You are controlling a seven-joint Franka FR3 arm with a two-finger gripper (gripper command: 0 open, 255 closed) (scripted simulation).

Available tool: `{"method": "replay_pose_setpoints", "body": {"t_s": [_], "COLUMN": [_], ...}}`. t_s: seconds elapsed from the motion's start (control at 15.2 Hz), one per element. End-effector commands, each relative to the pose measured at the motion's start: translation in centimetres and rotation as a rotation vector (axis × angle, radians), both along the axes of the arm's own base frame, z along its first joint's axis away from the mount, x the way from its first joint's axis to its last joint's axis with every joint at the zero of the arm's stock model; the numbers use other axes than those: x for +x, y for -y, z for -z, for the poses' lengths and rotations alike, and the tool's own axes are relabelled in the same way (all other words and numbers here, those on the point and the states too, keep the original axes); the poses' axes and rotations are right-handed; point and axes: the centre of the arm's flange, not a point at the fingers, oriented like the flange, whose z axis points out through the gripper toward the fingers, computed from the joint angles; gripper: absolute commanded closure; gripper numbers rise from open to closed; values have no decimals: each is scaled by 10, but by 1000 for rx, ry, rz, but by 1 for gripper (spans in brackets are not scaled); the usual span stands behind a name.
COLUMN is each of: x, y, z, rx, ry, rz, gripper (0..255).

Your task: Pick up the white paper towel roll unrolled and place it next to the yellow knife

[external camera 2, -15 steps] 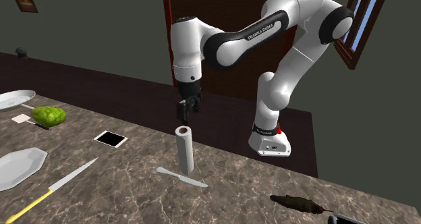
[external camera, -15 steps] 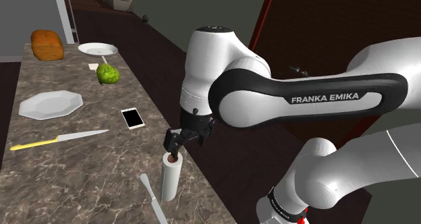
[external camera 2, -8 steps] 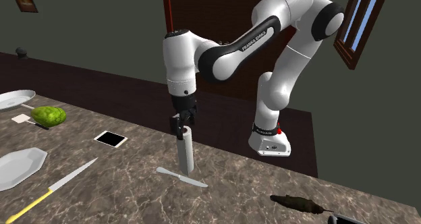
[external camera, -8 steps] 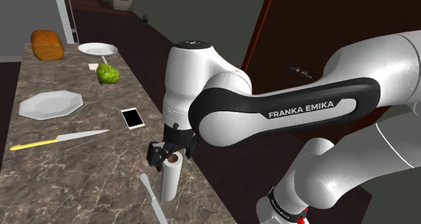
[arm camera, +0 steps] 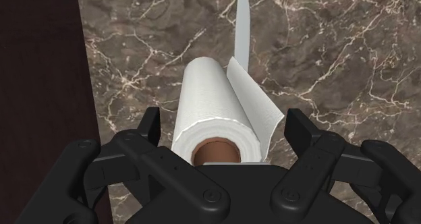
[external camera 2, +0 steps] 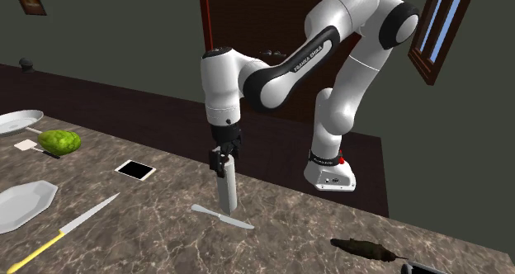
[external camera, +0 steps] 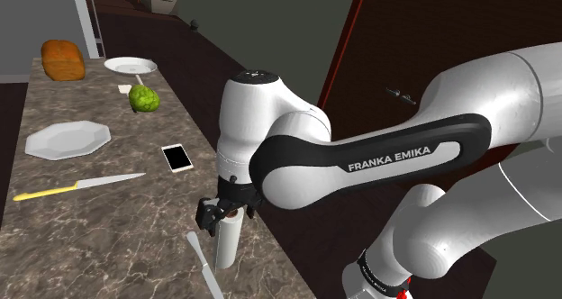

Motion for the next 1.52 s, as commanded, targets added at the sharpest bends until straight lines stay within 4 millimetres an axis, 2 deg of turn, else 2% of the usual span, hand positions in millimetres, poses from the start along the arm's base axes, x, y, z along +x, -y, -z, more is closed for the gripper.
{"method": "replay_pose_setpoints", "body": {"t_s": [0.0, 0.13, 0.2, 0.79, 1.45], "x": [0, 0, 0, 0, 0], "y": [0, 0, 0, 0, 0], "z": [0, 0, 0, 0, -53], "rx": [0, 0, 0, 0, 0], "ry": [0, 0, 0, 0, 0], "rz": [0, 0, 0, 0, 0], "gripper": [0, 0, 255, 255, 255]}}
